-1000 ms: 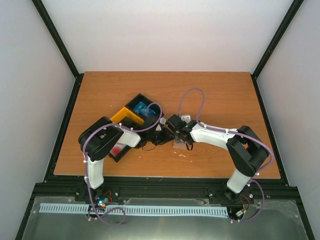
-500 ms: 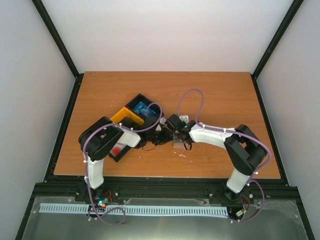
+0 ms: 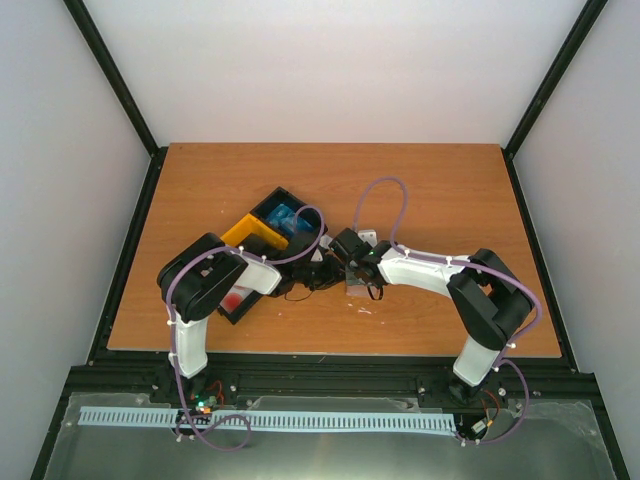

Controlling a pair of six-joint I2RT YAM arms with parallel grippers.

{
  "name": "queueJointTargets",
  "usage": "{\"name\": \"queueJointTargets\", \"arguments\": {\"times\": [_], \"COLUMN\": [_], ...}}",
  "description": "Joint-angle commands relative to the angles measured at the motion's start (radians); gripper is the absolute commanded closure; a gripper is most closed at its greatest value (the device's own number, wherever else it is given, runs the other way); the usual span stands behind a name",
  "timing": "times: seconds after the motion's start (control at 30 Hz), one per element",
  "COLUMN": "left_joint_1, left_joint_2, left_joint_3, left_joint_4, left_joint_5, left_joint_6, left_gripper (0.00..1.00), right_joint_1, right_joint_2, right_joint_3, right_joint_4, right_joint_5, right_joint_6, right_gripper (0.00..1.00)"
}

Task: Put the credit cards into the card holder
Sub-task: Close the card holder at the center of the board.

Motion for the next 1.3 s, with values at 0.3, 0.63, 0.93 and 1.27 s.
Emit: {"name": "queueJointTargets", "arguments": {"times": [0.3, 0.63, 0.93, 1.27], "left_joint_1": [-0.013, -0.014, -0.014, -0.014], "left_joint_2": [0.091, 0.092, 0.091, 0.093], "left_joint_3": [-0.048, -0.046, -0.050, -0.049], "left_joint_4": [-0.217, -0.217, -0.217, -0.215], "left_joint_5": [-0.065, -0.064, -0.064, -0.062], "left_joint_6": [0.005, 0.006, 0.006, 0.007], "left_gripper": [0.78, 0.78, 0.78, 0.81], "right_joint_1": [0.005, 0.007, 0.006, 0.007], "right_joint_2": [0.011, -0.006, 0.003, -0.037], "right_joint_3": [0.005, -0.014, -0.014, -0.024], "right_joint_4": [-0.063, -0.015, 0.011, 0.021], "right_joint_5": [0.029, -0.018, -0.014, 0.020], "right_joint_6": [-0.004, -0.013, -0.009, 0.013], "right_gripper": [0.97, 0.97, 0.97, 0.97]}}
